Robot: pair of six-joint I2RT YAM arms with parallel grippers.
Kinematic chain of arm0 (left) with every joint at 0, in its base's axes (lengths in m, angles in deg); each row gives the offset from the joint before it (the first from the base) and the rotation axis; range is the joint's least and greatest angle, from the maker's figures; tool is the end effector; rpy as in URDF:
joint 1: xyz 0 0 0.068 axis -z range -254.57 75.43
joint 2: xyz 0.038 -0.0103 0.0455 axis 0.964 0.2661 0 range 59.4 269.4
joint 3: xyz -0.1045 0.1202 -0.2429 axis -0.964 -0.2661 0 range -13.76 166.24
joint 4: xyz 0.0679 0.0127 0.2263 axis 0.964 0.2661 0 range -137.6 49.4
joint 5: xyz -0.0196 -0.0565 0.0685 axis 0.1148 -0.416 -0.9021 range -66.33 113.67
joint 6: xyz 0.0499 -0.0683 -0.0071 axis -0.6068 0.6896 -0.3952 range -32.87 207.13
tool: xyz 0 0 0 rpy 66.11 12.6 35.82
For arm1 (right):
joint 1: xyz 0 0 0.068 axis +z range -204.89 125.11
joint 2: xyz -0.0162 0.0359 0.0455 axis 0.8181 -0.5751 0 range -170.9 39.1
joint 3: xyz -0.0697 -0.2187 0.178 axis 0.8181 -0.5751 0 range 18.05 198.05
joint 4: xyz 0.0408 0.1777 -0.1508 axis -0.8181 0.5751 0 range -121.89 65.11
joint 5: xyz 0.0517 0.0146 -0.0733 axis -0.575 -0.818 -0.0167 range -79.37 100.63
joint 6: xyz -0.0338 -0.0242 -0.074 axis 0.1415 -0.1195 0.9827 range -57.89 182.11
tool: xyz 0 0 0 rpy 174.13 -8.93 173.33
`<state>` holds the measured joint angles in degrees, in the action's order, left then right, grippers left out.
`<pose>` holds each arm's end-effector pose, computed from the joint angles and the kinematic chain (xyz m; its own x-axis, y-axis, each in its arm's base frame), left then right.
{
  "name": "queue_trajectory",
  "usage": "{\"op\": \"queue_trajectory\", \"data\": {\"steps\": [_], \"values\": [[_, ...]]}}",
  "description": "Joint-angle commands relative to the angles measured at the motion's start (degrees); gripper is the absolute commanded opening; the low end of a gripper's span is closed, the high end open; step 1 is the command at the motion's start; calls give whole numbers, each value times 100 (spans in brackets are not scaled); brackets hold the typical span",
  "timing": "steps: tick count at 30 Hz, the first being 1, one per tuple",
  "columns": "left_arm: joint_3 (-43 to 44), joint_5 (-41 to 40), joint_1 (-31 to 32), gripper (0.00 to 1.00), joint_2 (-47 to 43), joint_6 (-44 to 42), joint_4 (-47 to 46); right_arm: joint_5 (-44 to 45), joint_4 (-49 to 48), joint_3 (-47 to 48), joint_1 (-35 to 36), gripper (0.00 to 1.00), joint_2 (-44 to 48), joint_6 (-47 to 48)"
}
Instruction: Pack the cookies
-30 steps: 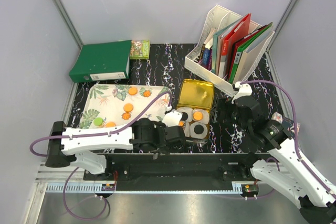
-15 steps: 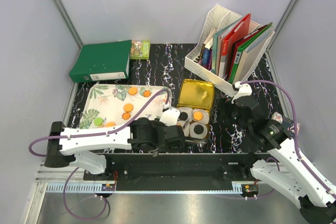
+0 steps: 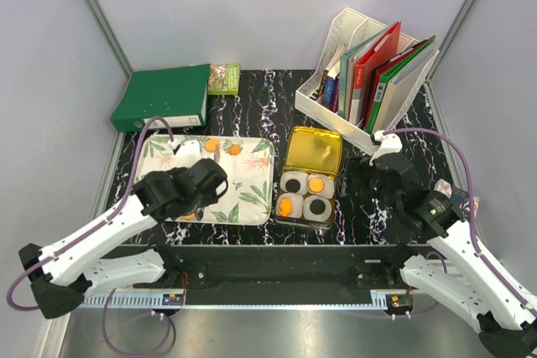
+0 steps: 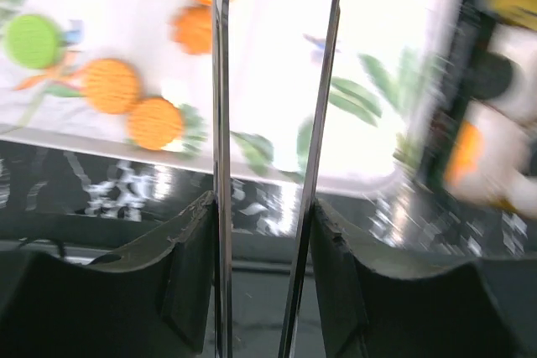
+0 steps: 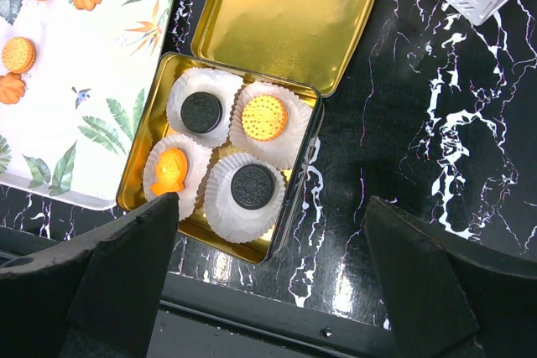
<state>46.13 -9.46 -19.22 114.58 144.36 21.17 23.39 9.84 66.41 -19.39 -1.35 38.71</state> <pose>0.1082 -0.0848 0.3002 -0.7416 -0.1654 -0.6501 -0.1306 0.9862 -0.1019 0.1196 0.0651 0.3044 -0.5815 0.0610 -0.8112 -0.2028 0.9548 0.2171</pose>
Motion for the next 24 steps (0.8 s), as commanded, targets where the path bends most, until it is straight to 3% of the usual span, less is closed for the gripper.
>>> {"op": "queue_trajectory", "data": {"steps": [1, 8, 24], "values": [[-321, -308, -770, 48, 281, -651, -663, -27, -210, 7, -17, 100, 2, 37], [-531, -687, -947, 48, 1179, -880, -1515, -1, -175, 7, -17, 100, 98, 28], [-848, 280, -1633, 64, 2410, -1065, -2237, 69, -166, 16, -17, 100, 90, 46]]}}
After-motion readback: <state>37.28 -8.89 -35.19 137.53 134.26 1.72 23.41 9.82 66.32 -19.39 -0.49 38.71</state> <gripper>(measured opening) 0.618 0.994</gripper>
